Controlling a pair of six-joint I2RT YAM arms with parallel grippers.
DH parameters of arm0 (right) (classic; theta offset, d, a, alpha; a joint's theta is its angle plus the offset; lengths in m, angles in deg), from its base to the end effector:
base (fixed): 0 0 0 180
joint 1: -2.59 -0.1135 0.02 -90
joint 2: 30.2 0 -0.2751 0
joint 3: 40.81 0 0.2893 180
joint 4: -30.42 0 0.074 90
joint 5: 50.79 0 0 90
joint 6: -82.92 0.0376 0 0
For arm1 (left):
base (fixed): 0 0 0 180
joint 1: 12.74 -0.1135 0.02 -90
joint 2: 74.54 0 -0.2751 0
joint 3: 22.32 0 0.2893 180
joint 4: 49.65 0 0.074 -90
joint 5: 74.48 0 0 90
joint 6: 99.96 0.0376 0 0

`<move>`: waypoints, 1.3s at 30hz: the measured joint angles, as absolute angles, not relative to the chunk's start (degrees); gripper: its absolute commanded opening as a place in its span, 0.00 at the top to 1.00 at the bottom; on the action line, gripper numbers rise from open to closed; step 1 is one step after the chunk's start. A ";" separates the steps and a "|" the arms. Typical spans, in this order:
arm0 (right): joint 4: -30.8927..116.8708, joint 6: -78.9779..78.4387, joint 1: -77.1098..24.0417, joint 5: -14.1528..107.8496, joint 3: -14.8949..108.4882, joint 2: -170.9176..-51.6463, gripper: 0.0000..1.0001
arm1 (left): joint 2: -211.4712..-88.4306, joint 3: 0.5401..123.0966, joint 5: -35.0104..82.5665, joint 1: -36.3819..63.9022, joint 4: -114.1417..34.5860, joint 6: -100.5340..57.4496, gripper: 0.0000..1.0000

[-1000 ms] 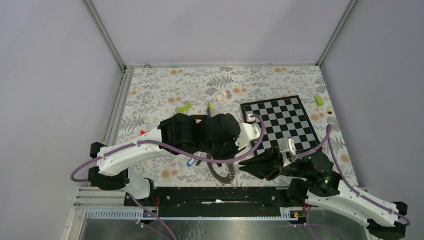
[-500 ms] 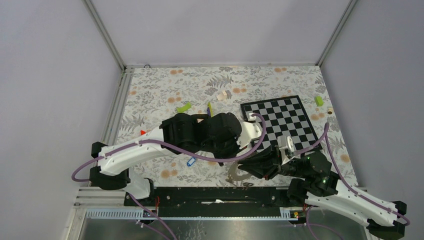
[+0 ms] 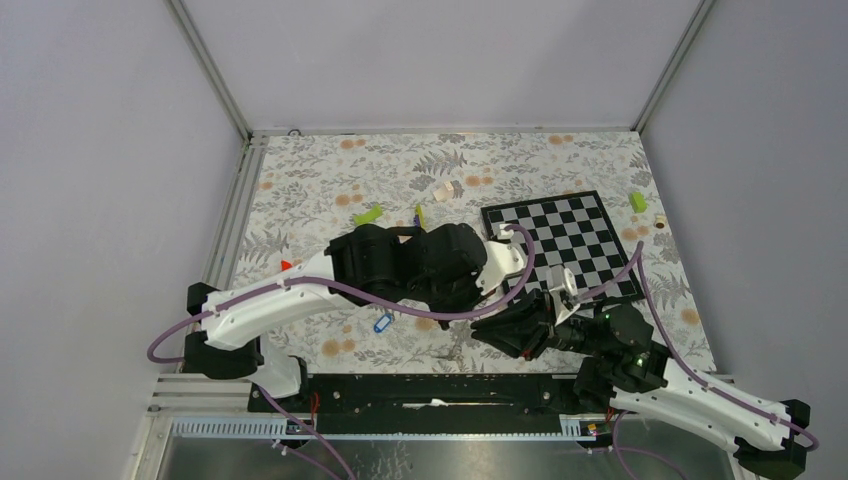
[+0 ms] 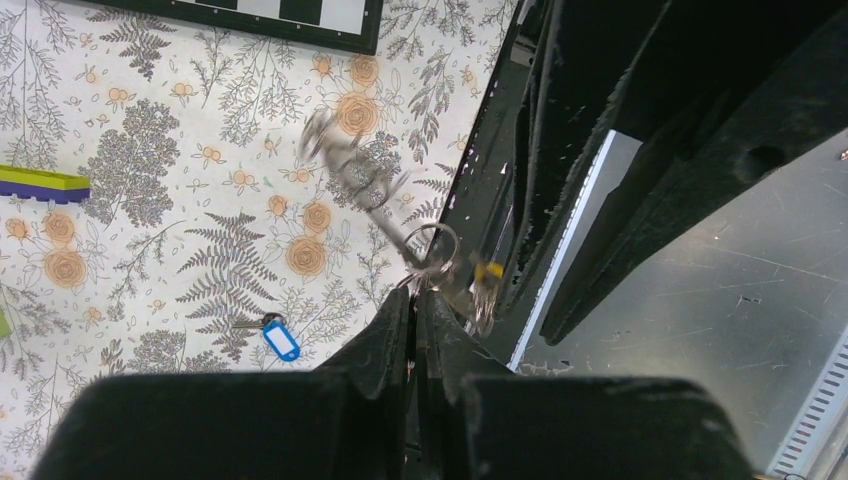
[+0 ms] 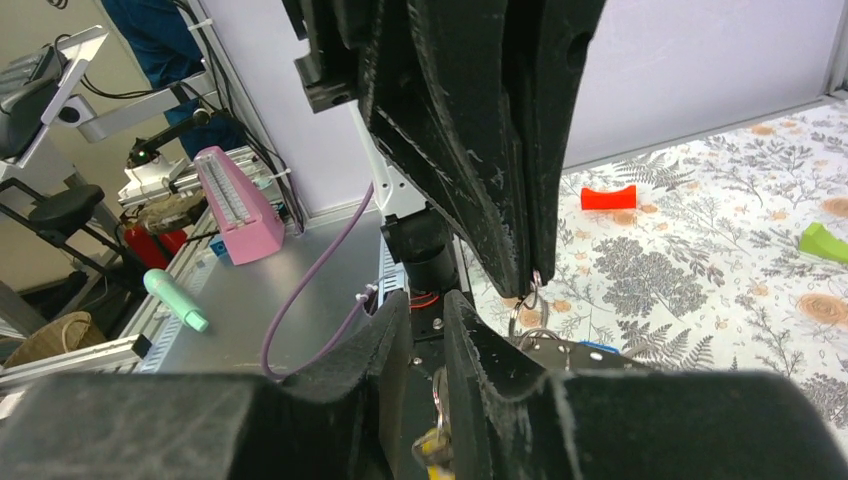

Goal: Remove the keys from the keyring

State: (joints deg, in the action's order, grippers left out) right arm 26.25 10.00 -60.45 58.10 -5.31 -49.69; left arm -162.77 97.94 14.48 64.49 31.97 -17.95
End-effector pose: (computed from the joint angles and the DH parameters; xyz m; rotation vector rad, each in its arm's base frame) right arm 0.0533 0.1317 0.3229 -0.8120 1.1018 1.3973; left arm 0.0734 -0.3208 0.4569 1.4372 2.0967 -0.6164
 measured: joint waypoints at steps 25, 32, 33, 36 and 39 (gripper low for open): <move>25.75 11.29 -60.41 50.15 -9.35 -47.15 0.69 | -162.92 98.70 14.50 64.23 32.21 -18.63 1.00; 25.82 11.29 -60.41 49.47 -9.44 -47.15 0.63 | -162.92 98.70 14.52 64.23 32.10 -18.63 1.00; 25.82 11.29 -60.41 49.49 -9.46 -47.17 0.63 | -162.92 98.73 14.50 64.23 32.10 -18.63 1.00; 25.82 11.29 -60.41 49.51 -9.46 -47.17 0.61 | -162.92 98.79 14.52 64.23 32.08 -18.63 1.00; 25.82 11.29 -60.41 49.58 -9.46 -47.17 0.55 | -163.03 98.86 14.52 64.23 32.13 -18.63 1.00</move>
State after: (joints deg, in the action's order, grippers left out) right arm 25.82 11.29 -60.41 49.58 -9.46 -47.17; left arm -163.03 98.86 14.52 64.23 32.13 -18.63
